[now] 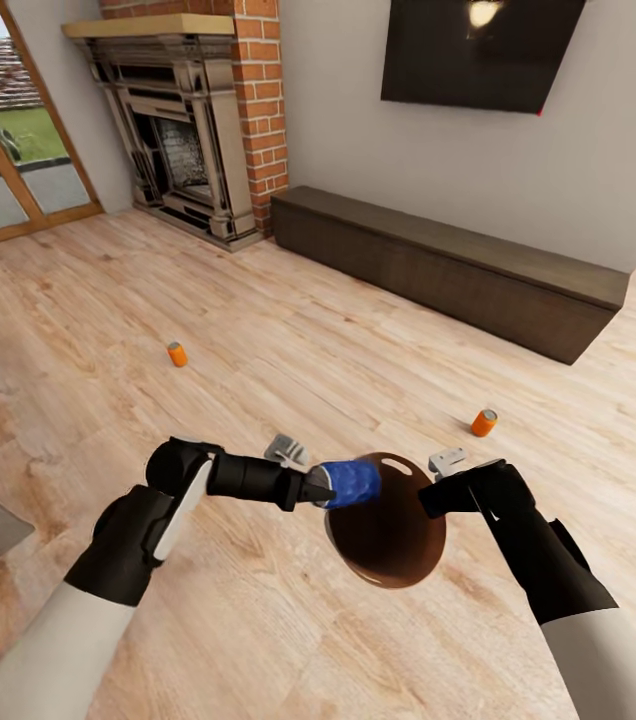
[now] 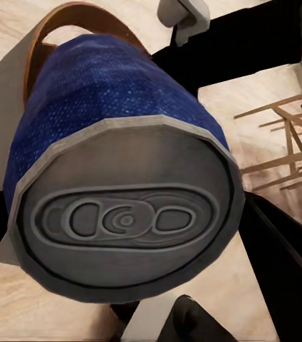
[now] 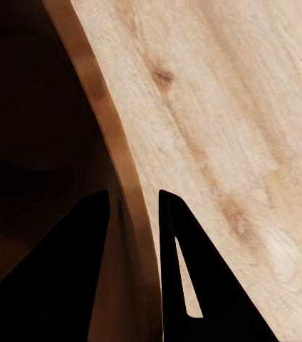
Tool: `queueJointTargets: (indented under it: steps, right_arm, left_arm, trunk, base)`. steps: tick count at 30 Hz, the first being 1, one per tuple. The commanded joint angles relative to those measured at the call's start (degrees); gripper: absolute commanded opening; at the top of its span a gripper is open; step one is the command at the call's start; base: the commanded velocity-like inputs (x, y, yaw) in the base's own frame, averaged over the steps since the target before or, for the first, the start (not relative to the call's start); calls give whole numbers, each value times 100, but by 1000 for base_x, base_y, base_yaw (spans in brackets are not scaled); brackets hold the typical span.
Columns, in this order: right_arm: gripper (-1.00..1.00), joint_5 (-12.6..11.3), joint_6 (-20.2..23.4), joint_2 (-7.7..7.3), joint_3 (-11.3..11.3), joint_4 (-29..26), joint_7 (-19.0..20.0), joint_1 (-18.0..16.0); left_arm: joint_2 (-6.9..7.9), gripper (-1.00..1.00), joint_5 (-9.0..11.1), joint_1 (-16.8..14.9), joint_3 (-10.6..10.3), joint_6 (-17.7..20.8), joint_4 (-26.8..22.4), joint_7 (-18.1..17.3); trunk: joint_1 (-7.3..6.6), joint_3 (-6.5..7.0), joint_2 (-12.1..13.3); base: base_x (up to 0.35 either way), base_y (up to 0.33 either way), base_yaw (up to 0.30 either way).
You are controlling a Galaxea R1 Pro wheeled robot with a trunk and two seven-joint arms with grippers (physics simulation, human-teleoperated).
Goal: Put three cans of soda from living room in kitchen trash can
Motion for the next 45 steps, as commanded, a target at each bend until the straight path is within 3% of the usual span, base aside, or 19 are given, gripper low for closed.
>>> queueJointTargets:
  steps: [1, 3, 7, 11, 16, 20, 31, 37, 45]
  right_arm:
    - [-100, -138, 32, 3, 3, 1, 40, -1]
    - [-100, -134, 32, 40, 4, 3, 40, -1]
    - [-100, -131, 32, 66, 6, 0, 40, -1]
    - [-100, -130, 32, 136, 7, 0, 40, -1]
    - [-100, -121, 32, 225, 26, 4, 40, -1]
    - [-100, -120, 32, 285, 214, 6, 40, -1]
    - [-100, -47, 32, 337, 270, 6, 40, -1]
    - [-100, 91, 32, 405, 271, 7, 40, -1]
    - [-100, 115, 32, 426, 271, 8, 40, -1]
  left_arm:
    - [-9, -100, -41, 0, -83, 0, 33, 91]
    - [-77, -100, -41, 0, -256, 0, 201, 255]
    - [-118, -100, -41, 6, -322, 0, 321, 430]
    - [-318, -100, -41, 8, -352, 0, 380, 592]
    - [-561, -100, -36, 16, -651, 0, 424, 1290]
    - [-684, -100, -33, 18, -837, 0, 566, 1726]
    - [-907, -100, -30, 27, -885, 0, 1051, 2903]
    - [-947, -100, -25, 34, -891, 0, 1151, 3198]
    - [-1056, -100, -4, 55, -901, 0, 1169, 3275]
  trunk:
    - [-23, 19, 41]
    - [-23, 19, 41]
    - [-23, 19, 41]
    - [-23, 19, 41]
    - [-23, 19, 41]
    - [-23, 19, 41]
    - [-23, 19, 41]
    - [-23, 19, 41]
    - [-23, 19, 41]
  base:
    - [0, 0, 0]
    - [0, 0, 0]
    - [0, 0, 0]
    - [0, 0, 0]
    - [0, 0, 0]
    - [0, 0, 0]
    - [0, 0, 0]
    - [0, 0, 0]
    - [0, 0, 0]
